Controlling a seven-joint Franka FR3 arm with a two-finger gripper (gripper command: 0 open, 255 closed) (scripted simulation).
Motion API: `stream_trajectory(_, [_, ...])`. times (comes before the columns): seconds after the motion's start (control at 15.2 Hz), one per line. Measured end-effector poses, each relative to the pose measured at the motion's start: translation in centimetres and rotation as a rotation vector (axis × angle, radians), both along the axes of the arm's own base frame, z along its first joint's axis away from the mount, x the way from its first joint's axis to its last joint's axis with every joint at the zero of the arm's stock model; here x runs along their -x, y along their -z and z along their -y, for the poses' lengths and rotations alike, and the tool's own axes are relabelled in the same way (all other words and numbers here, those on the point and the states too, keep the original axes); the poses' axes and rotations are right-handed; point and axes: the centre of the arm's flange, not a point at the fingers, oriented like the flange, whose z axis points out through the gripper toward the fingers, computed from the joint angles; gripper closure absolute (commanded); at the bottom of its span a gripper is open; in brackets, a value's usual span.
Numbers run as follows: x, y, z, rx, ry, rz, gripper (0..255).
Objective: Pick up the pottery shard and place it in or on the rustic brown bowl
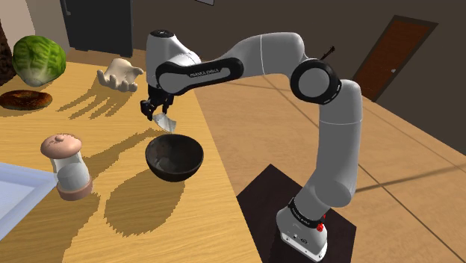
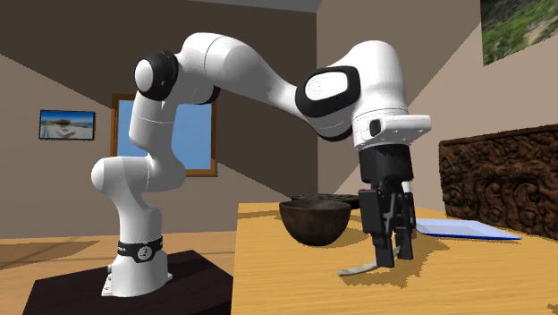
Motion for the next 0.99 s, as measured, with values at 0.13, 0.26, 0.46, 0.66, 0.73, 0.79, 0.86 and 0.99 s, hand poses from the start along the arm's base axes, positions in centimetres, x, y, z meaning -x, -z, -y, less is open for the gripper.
stream_trajectory(0.13, [0.1, -1.1, -0.1, 0.000, 0.000, 0.000, 255])
stream_trajectory(0.26, [0.0, -2.1, -0.1, 0.000, 0.000, 0.000, 255])
stream_trajectory(0.46, [0.0, -3.7, 0.0, 0.000, 0.000, 0.000, 255])
stream_trajectory(0.66, [0.0, -5.3, -0.2, 0.000, 0.000, 0.000, 255])
stream_trajectory(0.73, [0.1, -5.9, -0.2, 0.000, 0.000, 0.000, 255])
stream_trajectory(0.79, [0.1, -6.4, -0.2, 0.000, 0.000, 0.000, 255])
stream_trajectory(0.86, [0.1, -7.0, -0.1, 0.000, 0.000, 0.000, 255])
stream_trajectory(0.99, [-0.1, -8.0, -0.1, 0.000, 0.000, 0.000, 255])
